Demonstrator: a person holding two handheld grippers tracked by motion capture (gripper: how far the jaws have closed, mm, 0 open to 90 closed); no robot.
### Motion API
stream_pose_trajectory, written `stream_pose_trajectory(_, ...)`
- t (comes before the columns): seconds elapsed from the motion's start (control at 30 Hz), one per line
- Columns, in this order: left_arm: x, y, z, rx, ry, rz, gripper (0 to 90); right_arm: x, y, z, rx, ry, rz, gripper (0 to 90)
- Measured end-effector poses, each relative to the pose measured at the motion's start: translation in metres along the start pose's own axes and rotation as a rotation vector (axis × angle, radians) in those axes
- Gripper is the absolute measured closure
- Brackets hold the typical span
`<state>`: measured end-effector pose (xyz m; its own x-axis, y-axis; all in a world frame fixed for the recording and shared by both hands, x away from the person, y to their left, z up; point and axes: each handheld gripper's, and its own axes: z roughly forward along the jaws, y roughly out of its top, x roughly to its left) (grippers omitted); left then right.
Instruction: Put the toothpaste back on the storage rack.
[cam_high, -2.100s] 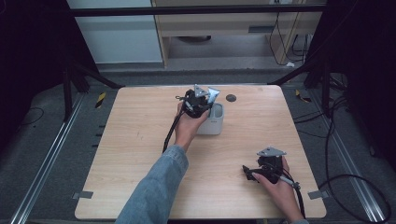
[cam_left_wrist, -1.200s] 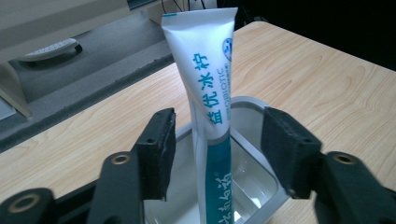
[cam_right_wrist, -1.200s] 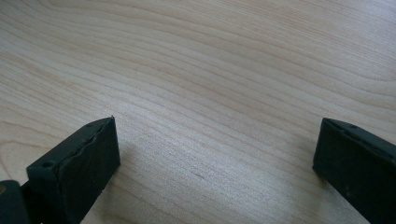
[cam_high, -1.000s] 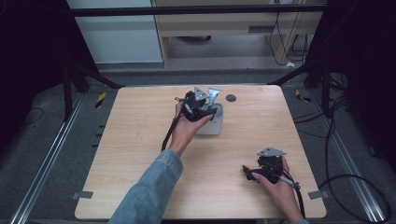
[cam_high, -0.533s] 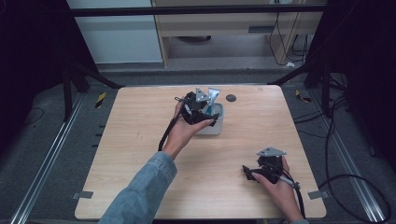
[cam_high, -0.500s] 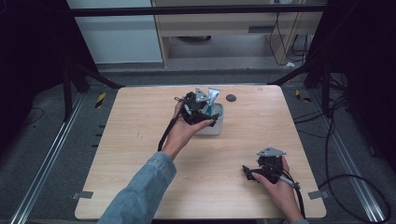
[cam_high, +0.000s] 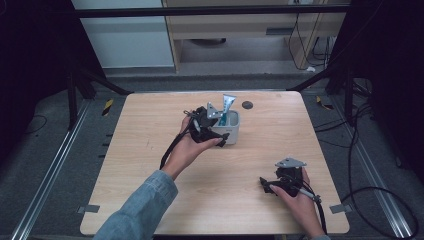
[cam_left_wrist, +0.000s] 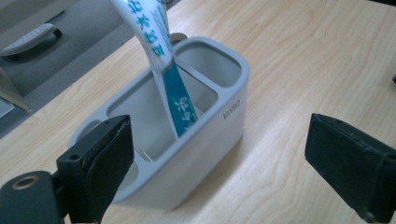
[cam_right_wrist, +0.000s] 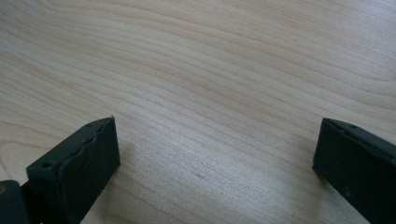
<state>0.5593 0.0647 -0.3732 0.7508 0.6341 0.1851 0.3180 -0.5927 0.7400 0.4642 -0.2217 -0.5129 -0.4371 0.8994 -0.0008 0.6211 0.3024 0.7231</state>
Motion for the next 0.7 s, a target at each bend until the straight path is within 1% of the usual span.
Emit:
stream_pose_trajectory(0.07,-0.003,-0.004,-0.003,0.018,-0.013,0.015,6.9,0.0,0.0,0.0,0.0,0.0,0.0,0.7)
stream_pose_trajectory(0.17,-0.006,-0.011,-0.008,0.044,-0.02,0.039,6.7,0.0,0.0,0.0,0.0,0.0,0.0,0.7)
stream_pose_trajectory(0.33,-0.01,-0.025,-0.019,0.063,-0.03,0.055,6.3,0.0,0.0,0.0,0.0,0.0,0.0,0.7)
stream_pose_trajectory(0.43,-0.009,-0.038,-0.026,0.065,-0.031,0.05,6.3,0.0,0.0,0.0,0.0,0.0,0.0,0.7)
stream_pose_trajectory(0.57,-0.007,-0.055,-0.033,0.085,-0.023,0.046,6.3,0.0,0.0,0.0,0.0,0.0,0.001,0.7)
stream_pose_trajectory(0.7,-0.003,-0.073,-0.038,0.091,-0.015,0.025,6.4,0.0,0.0,0.0,0.0,0.0,0.0,0.7)
